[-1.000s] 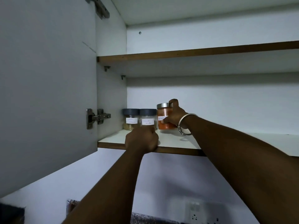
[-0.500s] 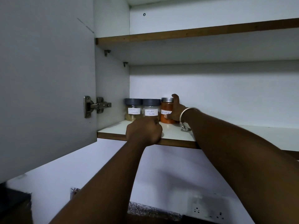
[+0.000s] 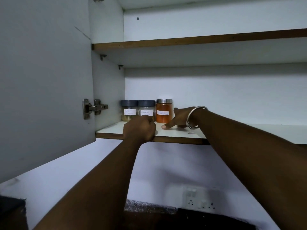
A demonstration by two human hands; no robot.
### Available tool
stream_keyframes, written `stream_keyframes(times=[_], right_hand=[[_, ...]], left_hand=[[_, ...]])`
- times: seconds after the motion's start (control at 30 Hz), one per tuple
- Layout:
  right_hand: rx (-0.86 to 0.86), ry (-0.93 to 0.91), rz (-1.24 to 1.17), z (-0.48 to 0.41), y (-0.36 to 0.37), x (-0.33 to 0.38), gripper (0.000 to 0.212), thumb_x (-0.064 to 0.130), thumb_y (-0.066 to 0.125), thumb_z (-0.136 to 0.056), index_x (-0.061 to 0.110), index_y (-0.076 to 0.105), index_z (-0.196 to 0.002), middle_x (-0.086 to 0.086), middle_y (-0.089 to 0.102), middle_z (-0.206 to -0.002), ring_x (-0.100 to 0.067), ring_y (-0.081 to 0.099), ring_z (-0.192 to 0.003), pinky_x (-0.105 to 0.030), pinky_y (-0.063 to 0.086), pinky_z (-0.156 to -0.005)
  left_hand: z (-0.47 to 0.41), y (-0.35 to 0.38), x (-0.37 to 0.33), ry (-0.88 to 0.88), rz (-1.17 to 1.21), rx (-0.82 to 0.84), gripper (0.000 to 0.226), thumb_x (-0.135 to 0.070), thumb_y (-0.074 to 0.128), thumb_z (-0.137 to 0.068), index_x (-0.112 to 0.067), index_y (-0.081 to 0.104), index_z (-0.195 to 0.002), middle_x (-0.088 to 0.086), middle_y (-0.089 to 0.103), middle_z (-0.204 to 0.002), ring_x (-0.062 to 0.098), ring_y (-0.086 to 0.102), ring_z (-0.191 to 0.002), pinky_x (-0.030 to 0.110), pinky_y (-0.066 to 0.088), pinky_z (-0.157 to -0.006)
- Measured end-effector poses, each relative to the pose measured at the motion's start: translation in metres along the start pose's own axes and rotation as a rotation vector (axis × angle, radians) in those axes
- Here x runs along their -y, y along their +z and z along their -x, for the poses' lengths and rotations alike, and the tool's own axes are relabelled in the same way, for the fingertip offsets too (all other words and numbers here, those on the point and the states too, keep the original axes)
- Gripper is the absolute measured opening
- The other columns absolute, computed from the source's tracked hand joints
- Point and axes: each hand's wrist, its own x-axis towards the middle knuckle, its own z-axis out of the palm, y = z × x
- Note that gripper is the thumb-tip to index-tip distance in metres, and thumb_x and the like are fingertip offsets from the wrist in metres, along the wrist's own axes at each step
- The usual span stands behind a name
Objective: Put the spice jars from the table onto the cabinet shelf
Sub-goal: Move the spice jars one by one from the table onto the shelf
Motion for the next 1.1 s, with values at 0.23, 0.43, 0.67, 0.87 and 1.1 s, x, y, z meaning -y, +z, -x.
stream_keyframes(times=[0.23, 0.43, 0.67, 0.87, 1.1], right_hand=[[-0.013, -0.248, 0.228, 0.11, 0.052, 0.013, 0.091, 0.079, 0.053, -0.085, 0.018, 0.043, -0.152, 0.0, 0.05, -0.151, 0.001, 0.053, -0.129, -0.015, 0.039, -0.105], [-0.438, -0.461, -0.018, 0.197, 0.16, -0.002, 0.069, 0.047, 0.07, -0.084, 0.009, 0.053, -0.139, -0.013, 0.064, -0.132, -0.031, 0.06, -0.119, -0.044, 0.049, -0.098], [-0.118, -0.247, -0.45, 0.318, 0.391, -0.05, 0.05, 0.019, 0.074, -0.081, 0.003, 0.063, -0.127, -0.016, 0.07, -0.12, -0.03, 0.069, -0.108, -0.041, 0.055, -0.091], [0.21, 0.366, -0.674, 0.372, 0.519, -0.077, 0.031, 0.037, 0.067, -0.096, 0.007, 0.068, -0.09, -0.01, 0.067, -0.088, -0.023, 0.064, -0.085, -0.049, 0.057, -0.091], [0.644, 0.785, -1.102, 0.41, 0.591, -0.068, 0.032, 0.045, 0.047, -0.105, 0.028, 0.046, -0.133, -0.005, 0.057, -0.13, -0.031, 0.062, -0.114, -0.047, 0.047, -0.1]], left_hand=[[0.035, -0.019, -0.01, 0.143, 0.242, 0.029, 0.04, -0.033, 0.039, -0.086, -0.014, 0.072, -0.098, 0.011, 0.075, -0.102, 0.035, 0.068, -0.098, 0.046, 0.053, -0.084], [0.16, 0.003, -0.036, 0.343, 0.549, -0.117, 0.031, 0.002, 0.046, -0.09, 0.002, 0.069, -0.111, 0.015, 0.07, -0.109, 0.022, 0.063, -0.104, 0.021, 0.046, -0.092], [0.417, 0.109, 0.029, -0.016, 0.649, 0.185, 0.018, -0.003, 0.056, -0.098, -0.005, 0.069, -0.111, 0.007, 0.072, -0.109, 0.015, 0.066, -0.103, 0.02, 0.049, -0.092], [0.569, 0.16, 0.087, -0.792, 0.431, 0.423, 0.014, -0.015, 0.064, -0.092, -0.003, 0.071, -0.089, 0.019, 0.074, -0.09, 0.038, 0.07, -0.09, 0.041, 0.054, -0.077], [0.634, 0.172, 0.078, -1.199, 0.819, 0.689, 0.016, -0.007, 0.05, -0.107, 0.002, 0.055, -0.119, 0.012, 0.064, -0.095, 0.027, 0.061, -0.088, 0.038, 0.056, -0.077]])
